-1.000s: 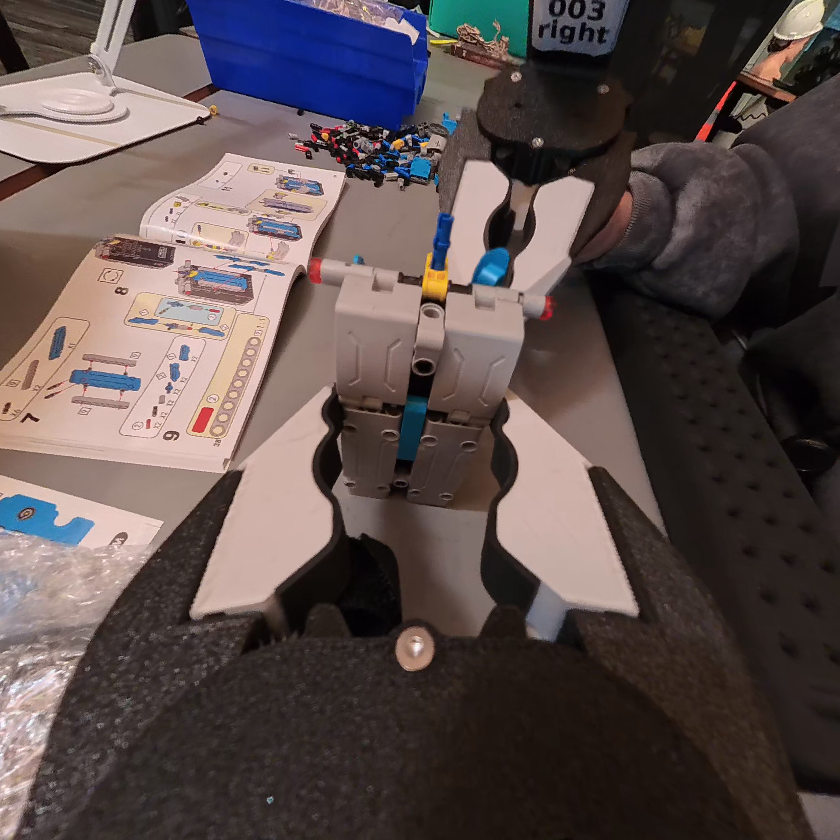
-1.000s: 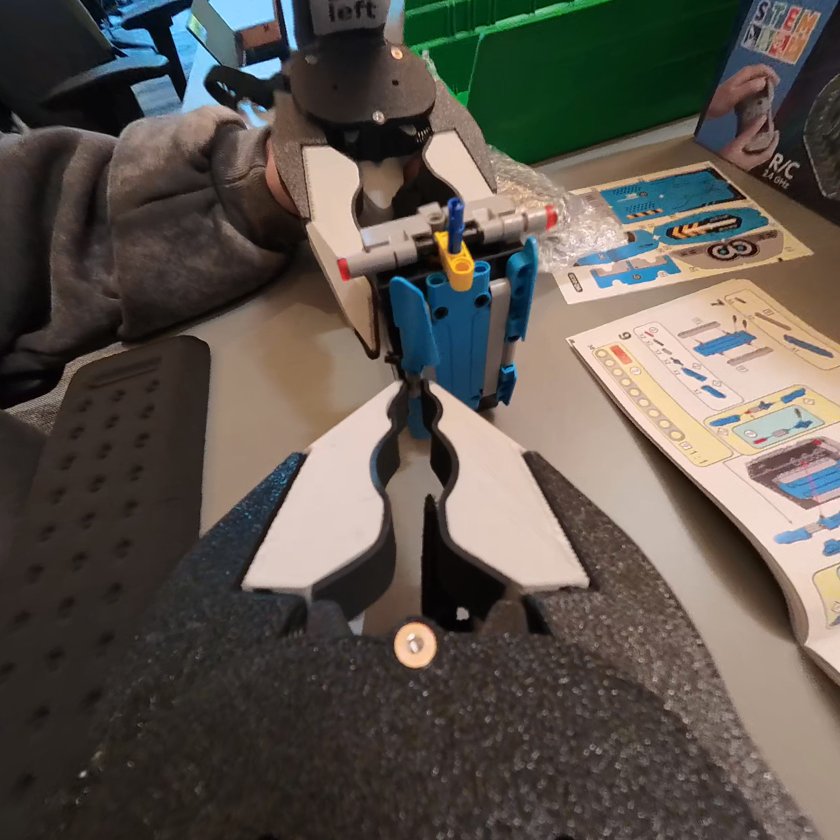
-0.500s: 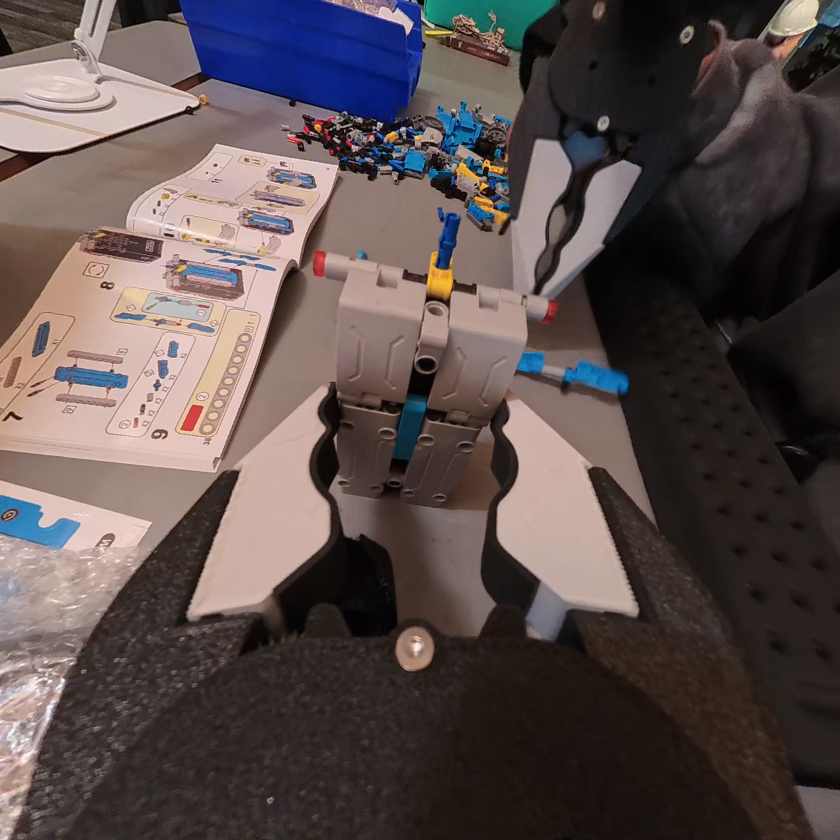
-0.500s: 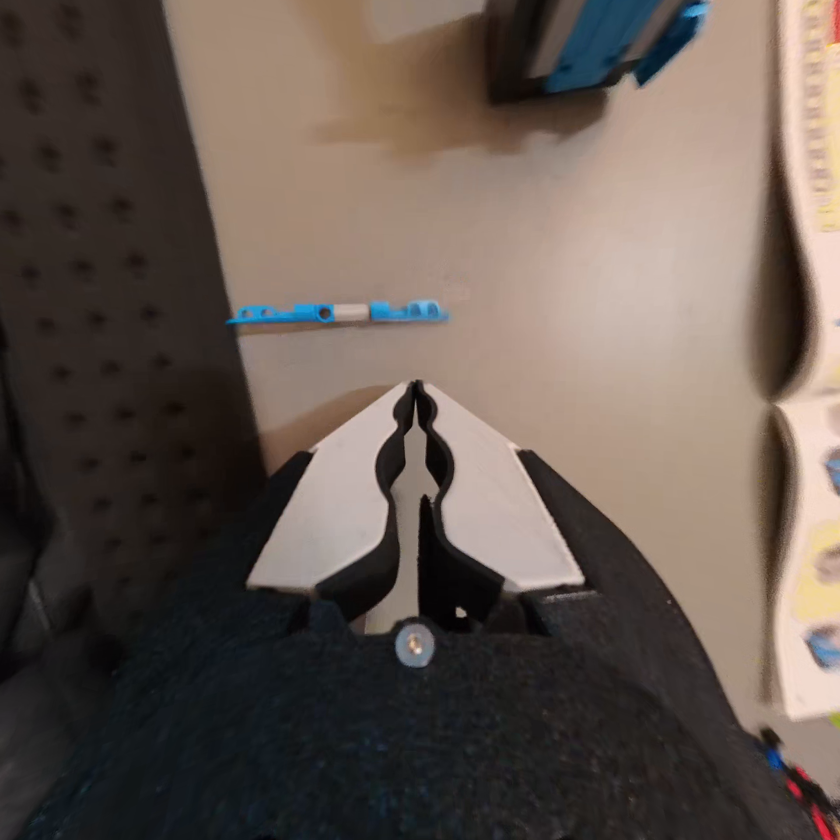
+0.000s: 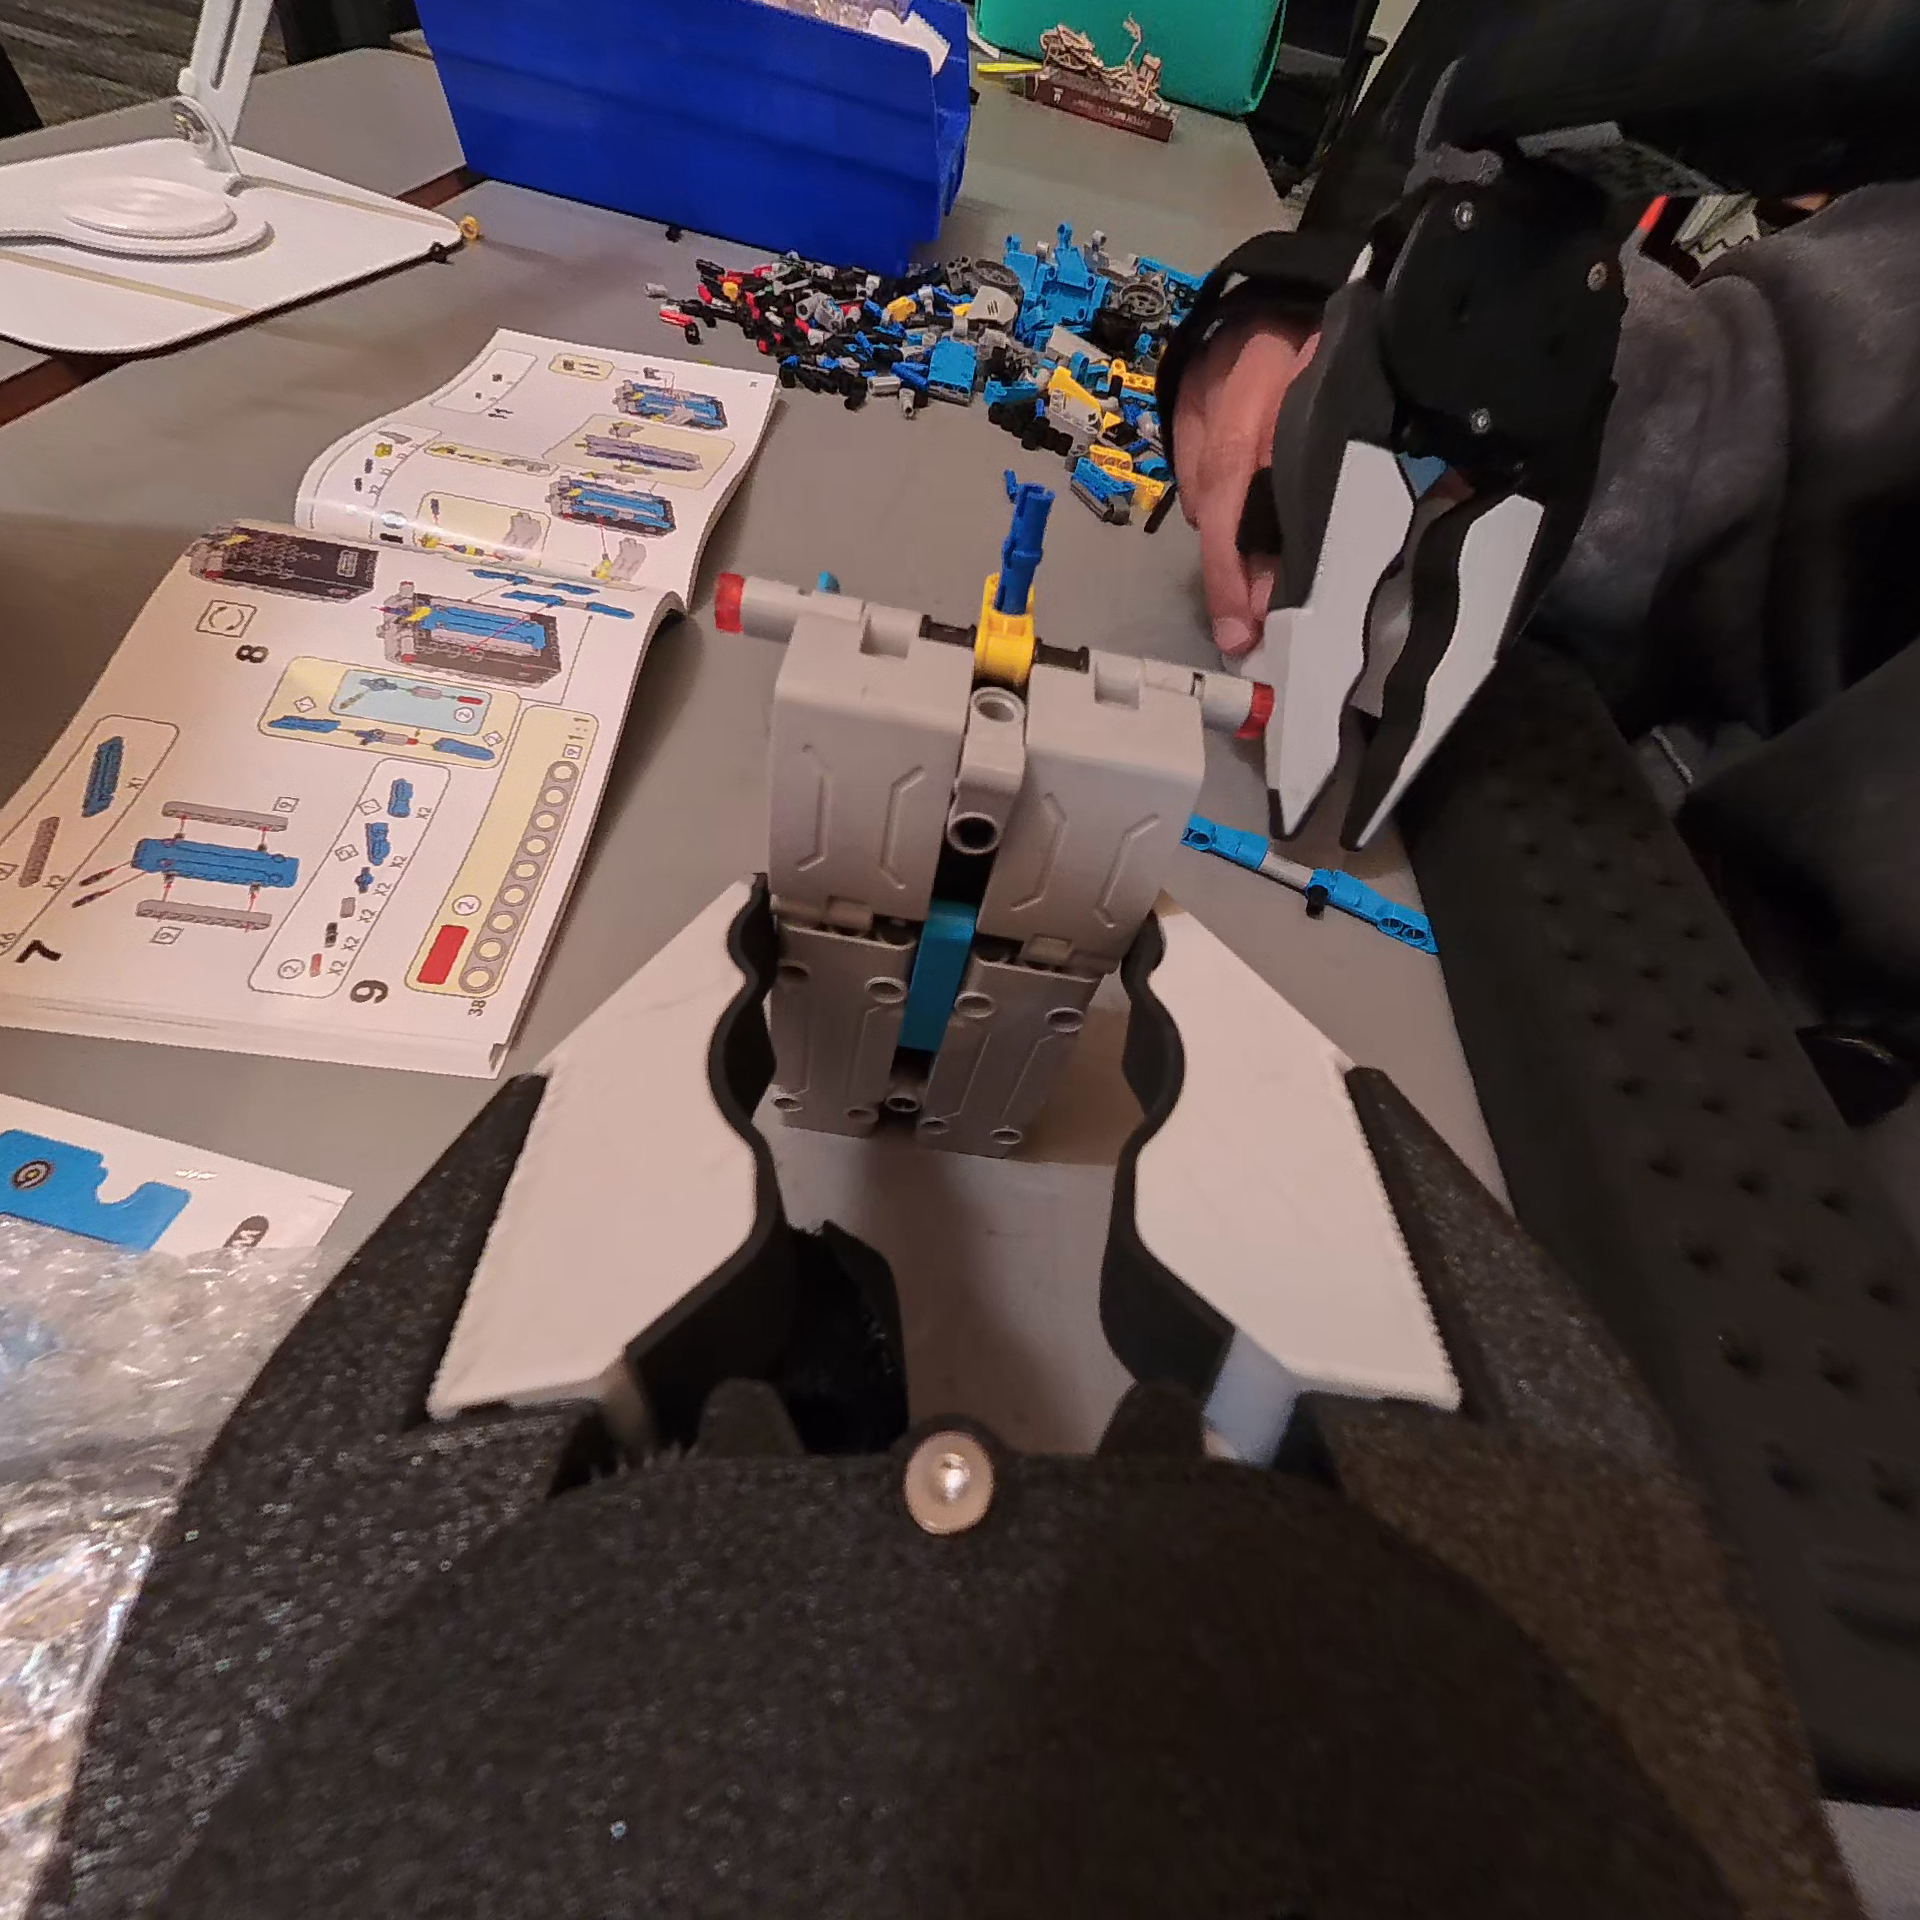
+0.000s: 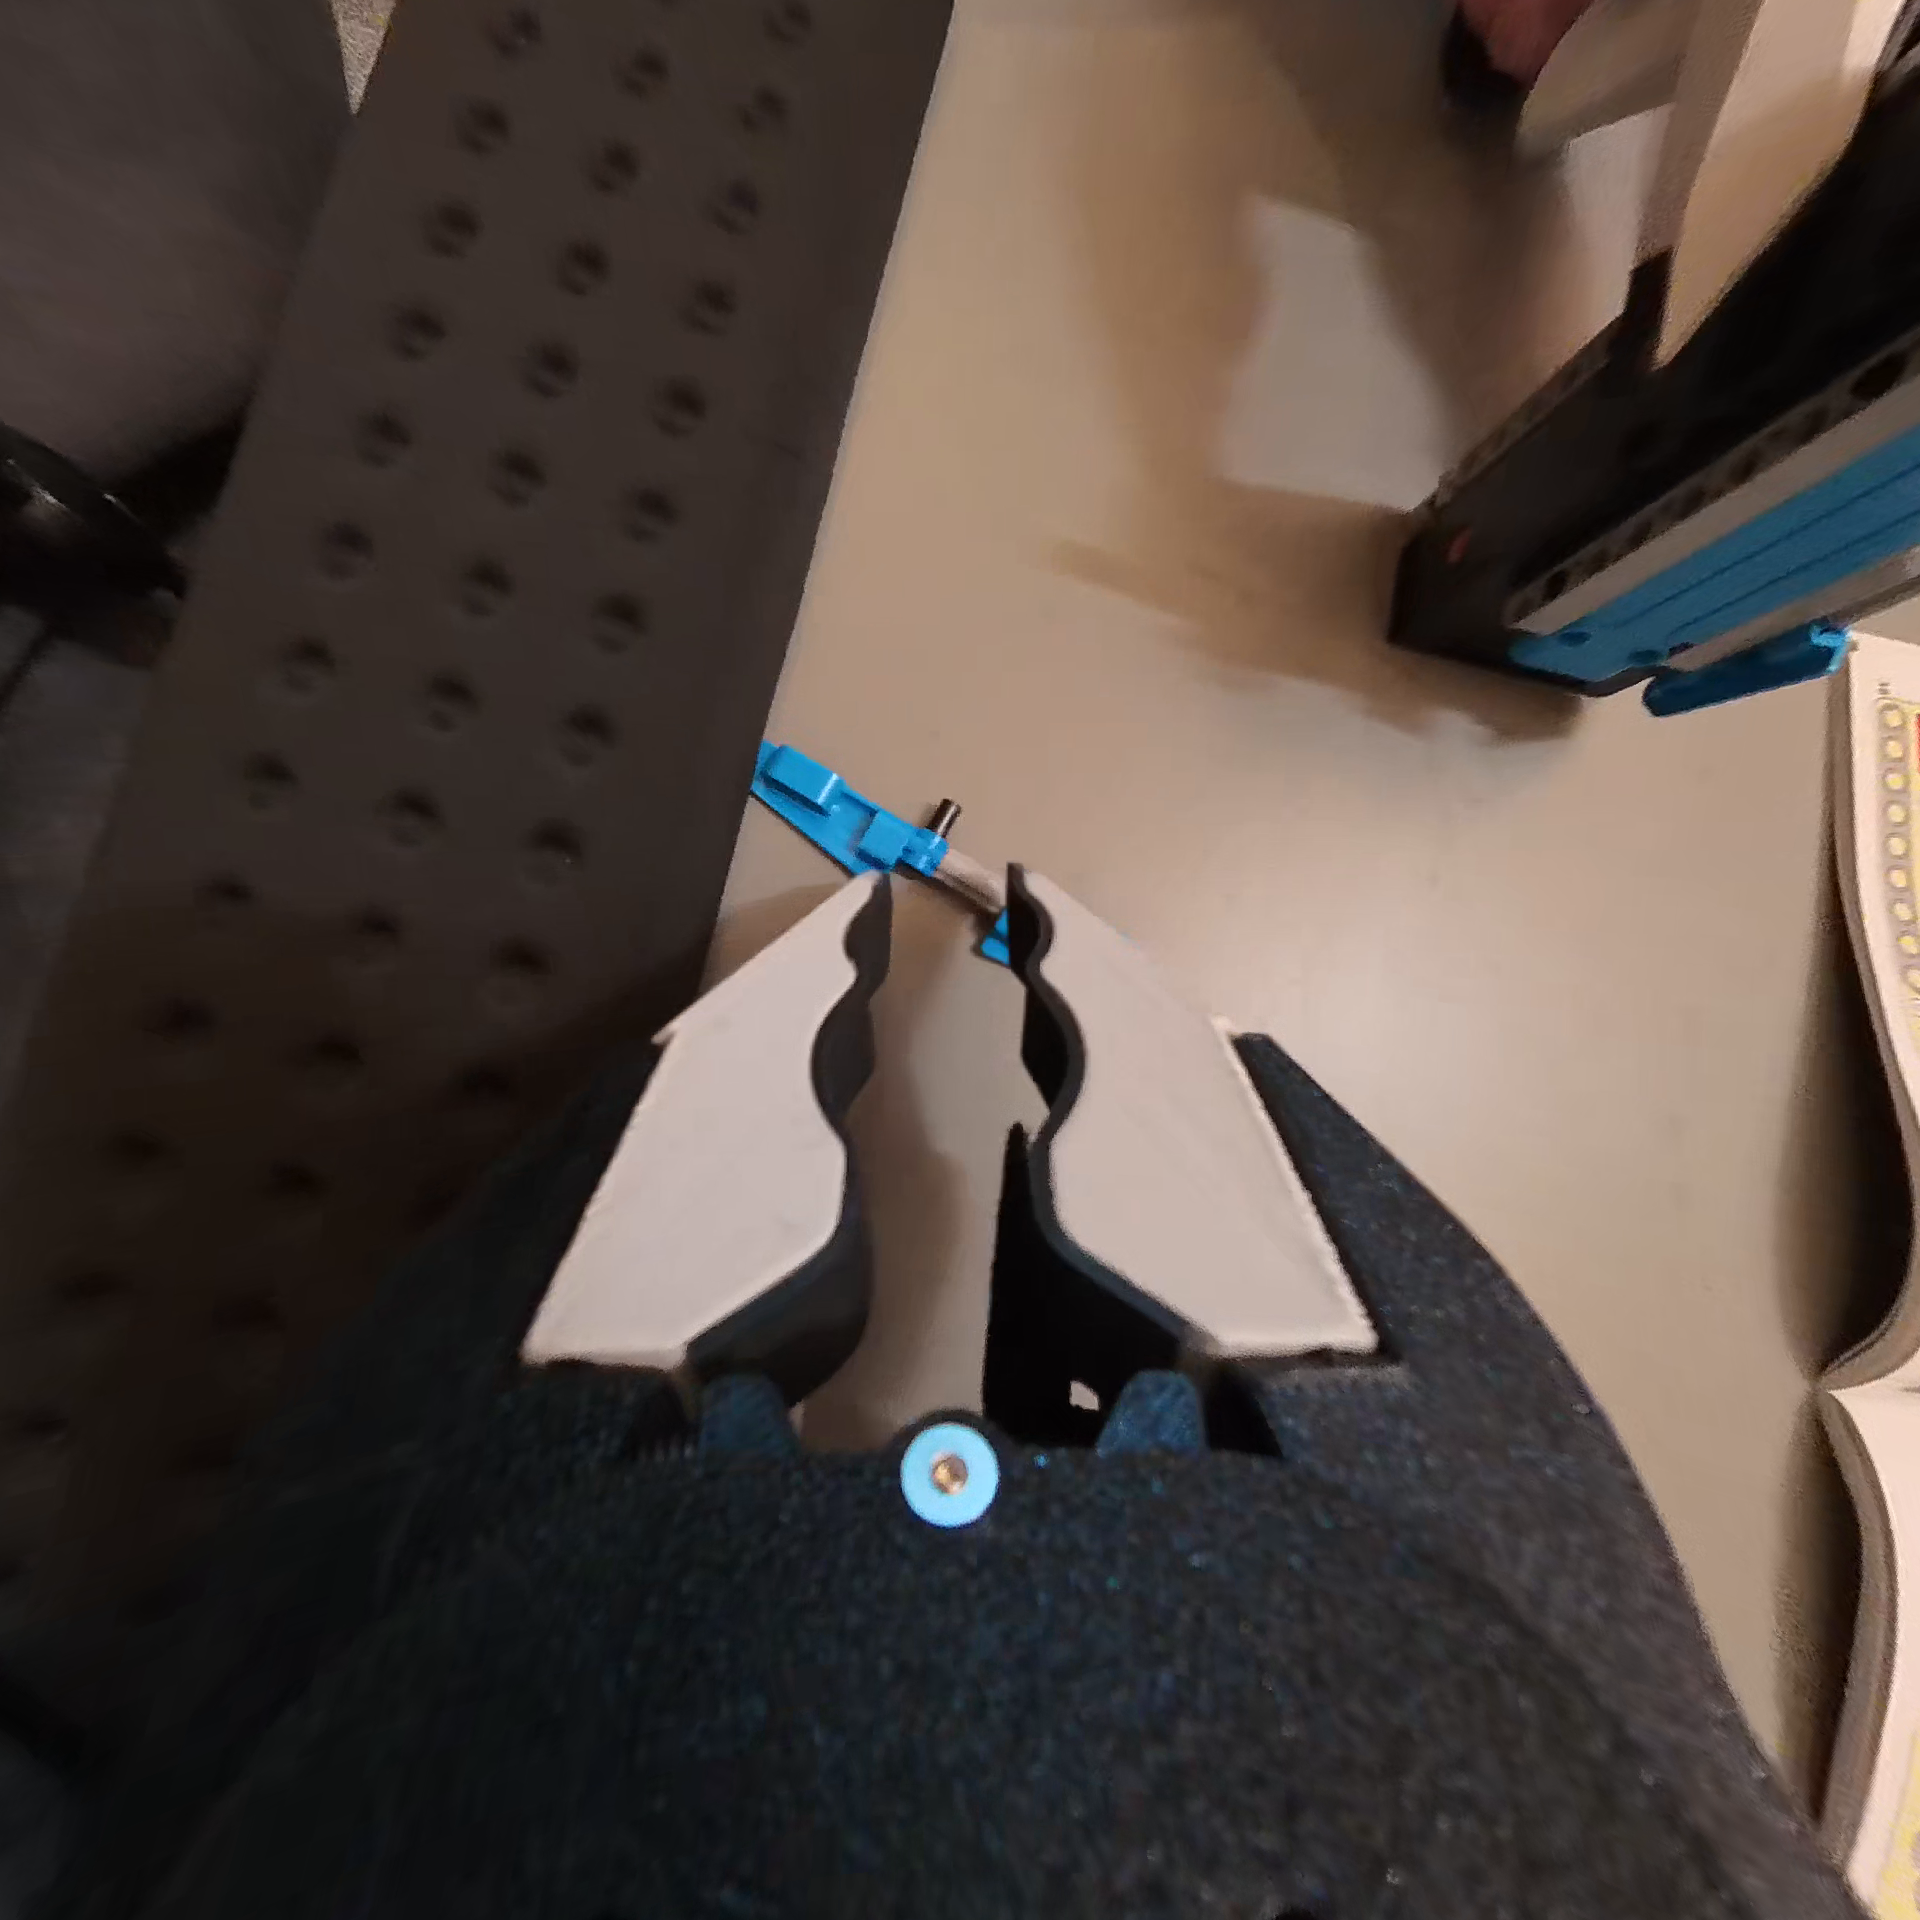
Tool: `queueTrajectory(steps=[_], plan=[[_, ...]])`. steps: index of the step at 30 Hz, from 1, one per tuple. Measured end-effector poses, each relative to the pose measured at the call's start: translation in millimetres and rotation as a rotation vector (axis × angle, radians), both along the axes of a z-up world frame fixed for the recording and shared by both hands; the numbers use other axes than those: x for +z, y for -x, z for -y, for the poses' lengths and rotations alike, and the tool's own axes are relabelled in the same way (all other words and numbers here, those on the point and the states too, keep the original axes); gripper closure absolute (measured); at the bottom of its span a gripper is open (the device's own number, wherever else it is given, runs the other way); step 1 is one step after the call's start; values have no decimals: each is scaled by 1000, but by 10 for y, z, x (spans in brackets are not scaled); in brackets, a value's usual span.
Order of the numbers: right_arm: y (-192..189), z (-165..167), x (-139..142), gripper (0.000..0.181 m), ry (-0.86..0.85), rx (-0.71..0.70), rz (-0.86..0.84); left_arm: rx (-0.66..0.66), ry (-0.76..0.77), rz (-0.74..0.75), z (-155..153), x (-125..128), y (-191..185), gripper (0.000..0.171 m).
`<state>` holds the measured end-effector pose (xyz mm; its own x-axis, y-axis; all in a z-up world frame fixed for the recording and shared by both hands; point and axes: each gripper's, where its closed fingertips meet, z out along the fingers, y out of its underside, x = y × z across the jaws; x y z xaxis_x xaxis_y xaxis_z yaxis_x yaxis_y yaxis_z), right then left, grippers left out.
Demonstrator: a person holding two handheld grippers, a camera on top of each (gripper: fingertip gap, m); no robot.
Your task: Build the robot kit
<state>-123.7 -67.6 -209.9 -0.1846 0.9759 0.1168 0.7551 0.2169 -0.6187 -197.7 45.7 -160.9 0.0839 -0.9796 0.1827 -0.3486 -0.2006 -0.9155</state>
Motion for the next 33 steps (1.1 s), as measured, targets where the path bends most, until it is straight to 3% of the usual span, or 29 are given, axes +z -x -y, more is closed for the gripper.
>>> queueTrajectory(steps=[7, 10, 13, 17, 21, 28, 33], plan=[[51, -11, -111, 159, -75, 126, 124, -1, 3, 1, 0, 0, -1, 105], [39, 70, -142, 171, -31, 227, 221, -2, 5, 2, 0, 1, -3, 105], [-21, 27, -143, 175, 148, 164, 352, -2, 6, 2, 1, 0, -2, 105], [145, -162, 7, 175, 260, 72, 142, -41, 17, 9, 58, 5, 5, 105], [450, -480, 687, 175, 561, -47, -396, -136, 45, 18, 199, 14, 36, 105], [739, -555, 569, 174, 625, -63, -478, -150, 23, 9, 238, 3, 43, 105], [769, -610, 445, 173, 690, -118, -428, -145, 34, 13, 223, 8, 40, 105]])
